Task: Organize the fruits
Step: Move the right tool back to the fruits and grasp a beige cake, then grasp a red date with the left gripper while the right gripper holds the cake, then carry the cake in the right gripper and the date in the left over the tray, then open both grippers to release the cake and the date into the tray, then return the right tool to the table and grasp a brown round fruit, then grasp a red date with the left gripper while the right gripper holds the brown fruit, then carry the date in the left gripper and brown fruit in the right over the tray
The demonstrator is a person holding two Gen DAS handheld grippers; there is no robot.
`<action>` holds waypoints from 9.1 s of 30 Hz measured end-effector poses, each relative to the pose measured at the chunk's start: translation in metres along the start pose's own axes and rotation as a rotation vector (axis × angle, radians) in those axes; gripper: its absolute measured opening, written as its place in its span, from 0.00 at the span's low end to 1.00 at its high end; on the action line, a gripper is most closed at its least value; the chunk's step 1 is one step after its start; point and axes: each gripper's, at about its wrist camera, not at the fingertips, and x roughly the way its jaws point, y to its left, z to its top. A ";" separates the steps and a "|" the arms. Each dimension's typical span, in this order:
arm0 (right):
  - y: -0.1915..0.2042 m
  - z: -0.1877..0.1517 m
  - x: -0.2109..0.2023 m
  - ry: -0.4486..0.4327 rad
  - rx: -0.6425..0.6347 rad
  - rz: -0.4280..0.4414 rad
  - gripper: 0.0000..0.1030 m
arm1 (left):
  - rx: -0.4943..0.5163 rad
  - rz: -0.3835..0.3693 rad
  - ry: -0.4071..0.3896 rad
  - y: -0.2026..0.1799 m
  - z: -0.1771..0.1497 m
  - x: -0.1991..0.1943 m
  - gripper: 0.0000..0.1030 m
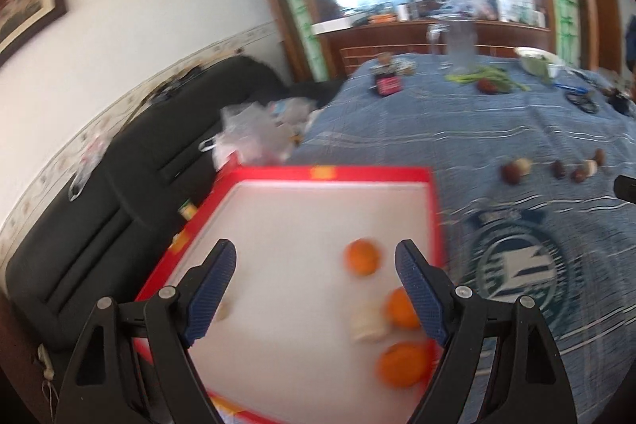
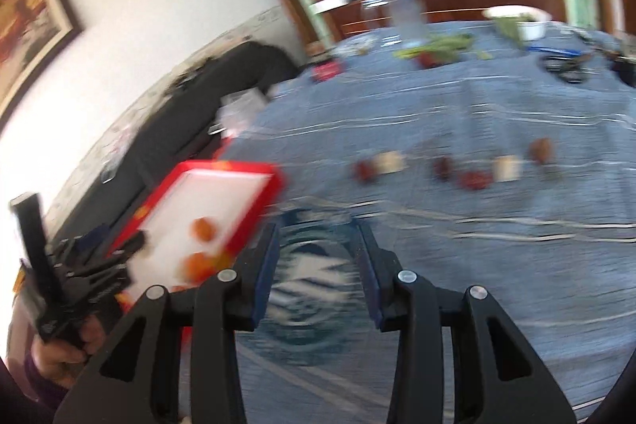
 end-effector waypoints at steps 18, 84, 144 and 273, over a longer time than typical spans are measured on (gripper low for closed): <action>-0.106 0.053 0.041 0.100 0.062 -0.243 0.40 | 0.148 -0.197 0.023 -0.109 0.043 0.019 0.80; -0.112 0.069 0.019 -0.015 0.191 -0.003 0.16 | -0.059 -0.346 0.017 -0.034 0.027 -0.006 0.26; 0.179 -0.060 0.090 0.293 -0.303 0.284 0.19 | -0.162 0.125 0.122 0.105 -0.057 0.018 0.75; 0.214 0.032 0.216 0.313 -0.344 -0.037 0.24 | -0.303 -0.036 0.318 0.141 -0.027 0.112 0.14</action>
